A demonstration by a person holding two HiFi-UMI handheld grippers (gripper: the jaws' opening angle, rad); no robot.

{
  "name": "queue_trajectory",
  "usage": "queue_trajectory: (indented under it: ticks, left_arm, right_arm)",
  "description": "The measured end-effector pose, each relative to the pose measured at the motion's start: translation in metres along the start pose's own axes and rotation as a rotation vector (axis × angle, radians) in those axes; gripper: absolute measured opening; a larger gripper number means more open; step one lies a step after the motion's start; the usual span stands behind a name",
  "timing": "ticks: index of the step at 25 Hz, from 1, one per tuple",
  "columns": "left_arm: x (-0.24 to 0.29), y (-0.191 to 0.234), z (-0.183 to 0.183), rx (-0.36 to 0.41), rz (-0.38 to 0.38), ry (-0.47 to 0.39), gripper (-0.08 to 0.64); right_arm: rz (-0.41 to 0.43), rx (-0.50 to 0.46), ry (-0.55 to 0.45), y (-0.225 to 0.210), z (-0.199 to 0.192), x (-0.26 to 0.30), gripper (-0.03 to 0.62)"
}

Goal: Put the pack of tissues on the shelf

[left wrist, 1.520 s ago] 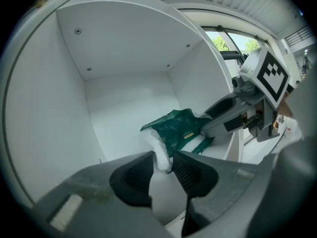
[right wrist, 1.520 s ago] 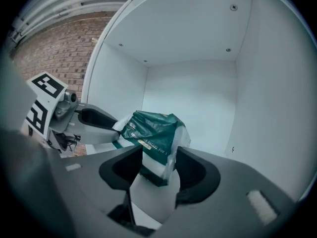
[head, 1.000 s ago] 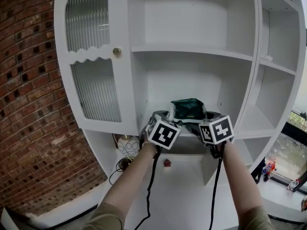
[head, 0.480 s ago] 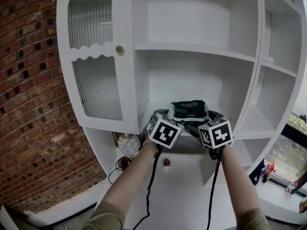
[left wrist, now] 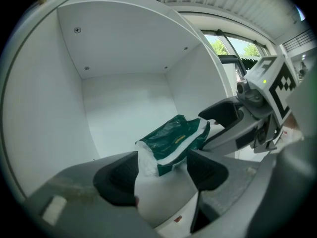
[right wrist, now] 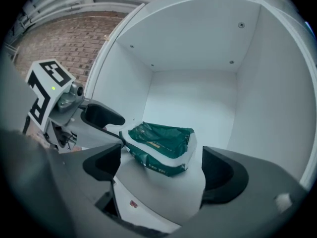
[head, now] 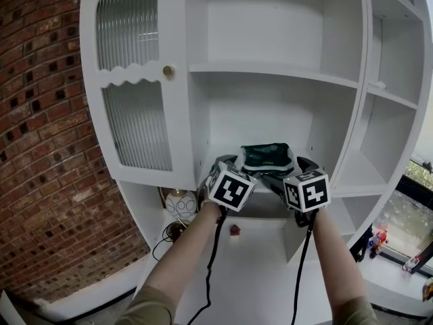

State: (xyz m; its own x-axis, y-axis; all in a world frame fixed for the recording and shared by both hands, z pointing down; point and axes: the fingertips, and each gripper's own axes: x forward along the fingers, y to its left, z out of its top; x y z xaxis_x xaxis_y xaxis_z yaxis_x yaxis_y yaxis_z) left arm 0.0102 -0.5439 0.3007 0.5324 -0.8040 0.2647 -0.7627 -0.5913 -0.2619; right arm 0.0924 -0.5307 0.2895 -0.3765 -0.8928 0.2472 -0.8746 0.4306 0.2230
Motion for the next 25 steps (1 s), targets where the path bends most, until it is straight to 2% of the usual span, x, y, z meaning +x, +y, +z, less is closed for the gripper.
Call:
queue_trajectory:
  ticks: [4, 6, 9, 11, 16, 21, 25]
  left_arm:
    - [-0.004, -0.002, 0.003, -0.009, -0.008, -0.035, 0.322]
    - [-0.008, -0.002, 0.007, 0.009, -0.002, -0.082, 0.322]
    - [-0.022, 0.0, 0.013, 0.051, 0.039, -0.153, 0.321]
    - [-0.035, 0.0, 0.019, 0.053, 0.049, -0.192, 0.322]
    - [-0.07, -0.004, 0.025, 0.009, 0.067, -0.3, 0.321]
    - [-0.108, -0.017, 0.023, -0.035, 0.082, -0.405, 0.321]
    - [-0.131, -0.026, 0.004, -0.123, 0.09, -0.445, 0.279]
  right_arm:
    - [-0.008, 0.095, -0.06, -0.007, 0.004, -0.01, 0.502]
    - [-0.046, 0.122, -0.137, -0.015, 0.011, -0.019, 0.502]
    - [-0.121, 0.077, -0.259, -0.021, 0.02, -0.04, 0.502]
    - [-0.159, 0.045, -0.293, -0.021, 0.018, -0.052, 0.492]
    - [-0.159, 0.112, -0.323, -0.01, 0.01, -0.074, 0.482]
    - [-0.153, 0.132, -0.357, 0.009, 0.005, -0.102, 0.434]
    - [-0.17, 0.121, -0.363, 0.024, -0.008, -0.124, 0.382]
